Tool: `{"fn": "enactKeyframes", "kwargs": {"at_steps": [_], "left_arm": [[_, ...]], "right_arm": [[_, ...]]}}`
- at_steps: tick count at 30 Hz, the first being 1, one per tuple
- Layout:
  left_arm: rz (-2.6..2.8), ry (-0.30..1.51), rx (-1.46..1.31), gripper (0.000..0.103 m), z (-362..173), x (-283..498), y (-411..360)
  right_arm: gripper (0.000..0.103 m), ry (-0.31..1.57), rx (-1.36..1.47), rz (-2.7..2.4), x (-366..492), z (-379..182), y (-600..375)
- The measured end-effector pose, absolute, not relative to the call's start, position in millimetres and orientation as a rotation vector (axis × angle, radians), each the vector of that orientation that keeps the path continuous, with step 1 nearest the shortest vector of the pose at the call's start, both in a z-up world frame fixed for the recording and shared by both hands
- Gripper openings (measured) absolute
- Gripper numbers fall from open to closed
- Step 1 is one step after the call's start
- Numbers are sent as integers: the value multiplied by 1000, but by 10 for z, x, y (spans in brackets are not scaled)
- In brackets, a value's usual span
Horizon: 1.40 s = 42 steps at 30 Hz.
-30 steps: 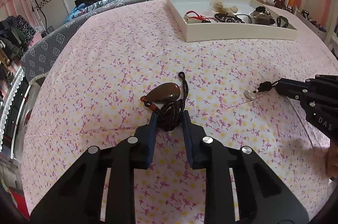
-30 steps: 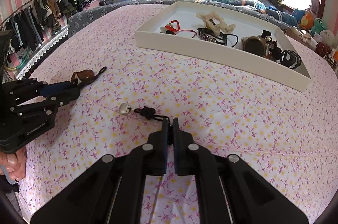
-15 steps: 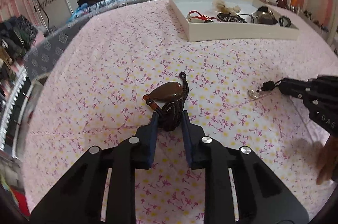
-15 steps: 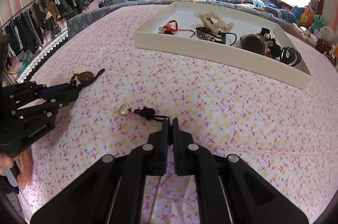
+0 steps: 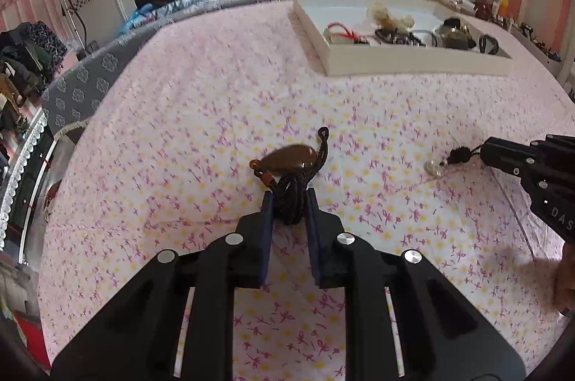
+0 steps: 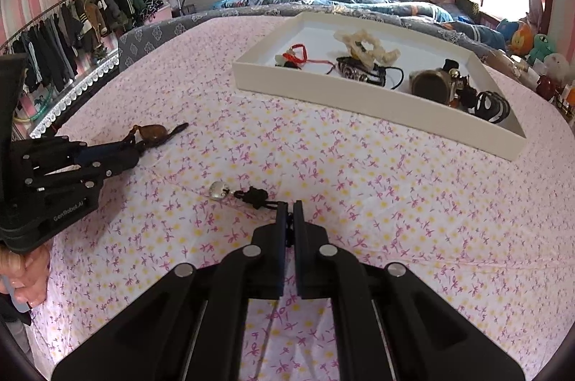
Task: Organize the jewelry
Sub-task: 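Lift the keychain and pendant in both tools and carry them toward the tray, then lower the held pendant and keychain into the white tray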
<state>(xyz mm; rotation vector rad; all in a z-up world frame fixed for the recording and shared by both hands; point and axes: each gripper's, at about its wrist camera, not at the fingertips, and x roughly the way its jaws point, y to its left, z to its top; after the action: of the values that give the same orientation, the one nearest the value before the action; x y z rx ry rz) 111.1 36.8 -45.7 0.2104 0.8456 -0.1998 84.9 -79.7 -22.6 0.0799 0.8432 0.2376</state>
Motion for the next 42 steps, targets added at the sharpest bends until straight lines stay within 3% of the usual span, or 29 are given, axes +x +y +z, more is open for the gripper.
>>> {"fn": "enactKeyframes", "kwargs": {"at_steps": [8, 22, 42], "left_arm": [[-129, 756, 205, 16, -145, 1065, 320], [-175, 546, 149, 15, 918, 1098, -319], [-238, 484, 82, 16, 1227, 1754, -821]], "right_arm": [[3, 788, 110, 213, 839, -43, -1029], [3, 587, 63, 90, 853, 884, -1800], [3, 539, 157, 95, 1358, 1090, -2389]]}}
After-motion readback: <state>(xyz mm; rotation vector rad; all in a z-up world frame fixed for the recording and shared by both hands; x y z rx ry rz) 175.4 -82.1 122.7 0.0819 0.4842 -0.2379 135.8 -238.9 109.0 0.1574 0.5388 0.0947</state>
